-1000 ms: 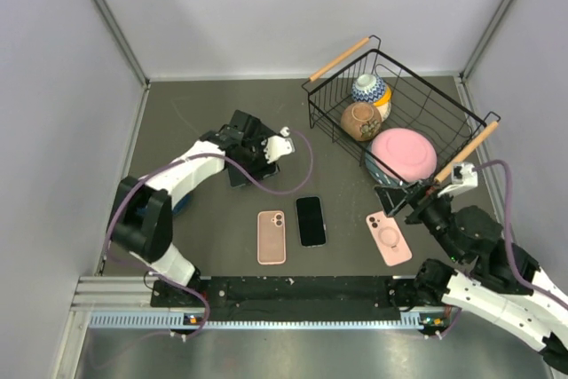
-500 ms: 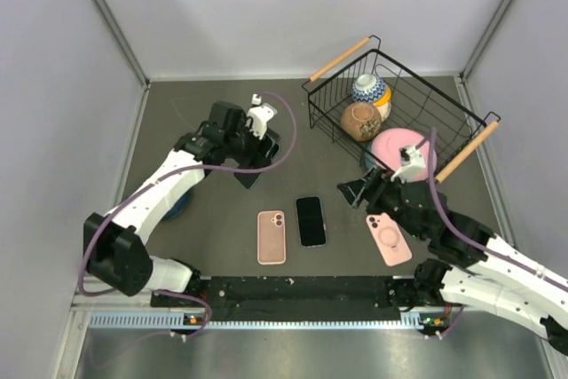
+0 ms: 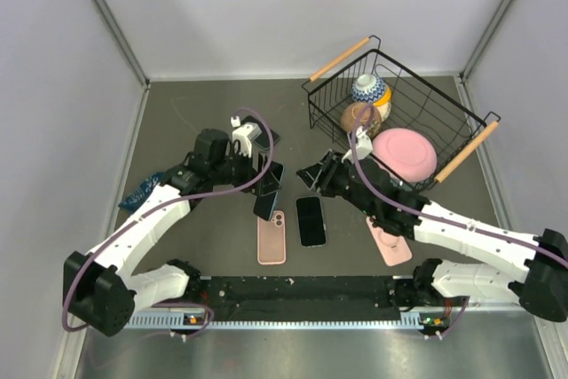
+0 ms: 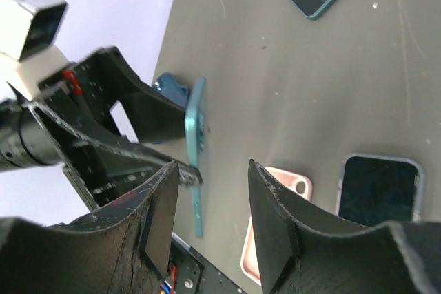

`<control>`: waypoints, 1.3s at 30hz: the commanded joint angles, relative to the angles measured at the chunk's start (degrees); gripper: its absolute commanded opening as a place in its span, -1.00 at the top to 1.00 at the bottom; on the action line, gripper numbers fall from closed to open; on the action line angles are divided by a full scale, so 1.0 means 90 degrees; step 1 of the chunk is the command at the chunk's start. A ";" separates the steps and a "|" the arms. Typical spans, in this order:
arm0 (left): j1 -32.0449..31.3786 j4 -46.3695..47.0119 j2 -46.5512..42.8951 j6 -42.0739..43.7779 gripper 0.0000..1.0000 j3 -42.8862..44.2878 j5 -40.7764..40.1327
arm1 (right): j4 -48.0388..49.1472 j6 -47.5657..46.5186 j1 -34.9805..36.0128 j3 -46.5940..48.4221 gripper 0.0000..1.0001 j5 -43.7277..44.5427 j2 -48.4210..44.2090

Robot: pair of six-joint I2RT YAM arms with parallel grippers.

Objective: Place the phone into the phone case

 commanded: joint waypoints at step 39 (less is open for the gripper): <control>-0.0002 0.0350 -0.0854 -0.0145 -0.98 -0.0606 0.1086 | 0.0106 0.0066 -0.0027 0.1088 1.00 -0.0719 0.1421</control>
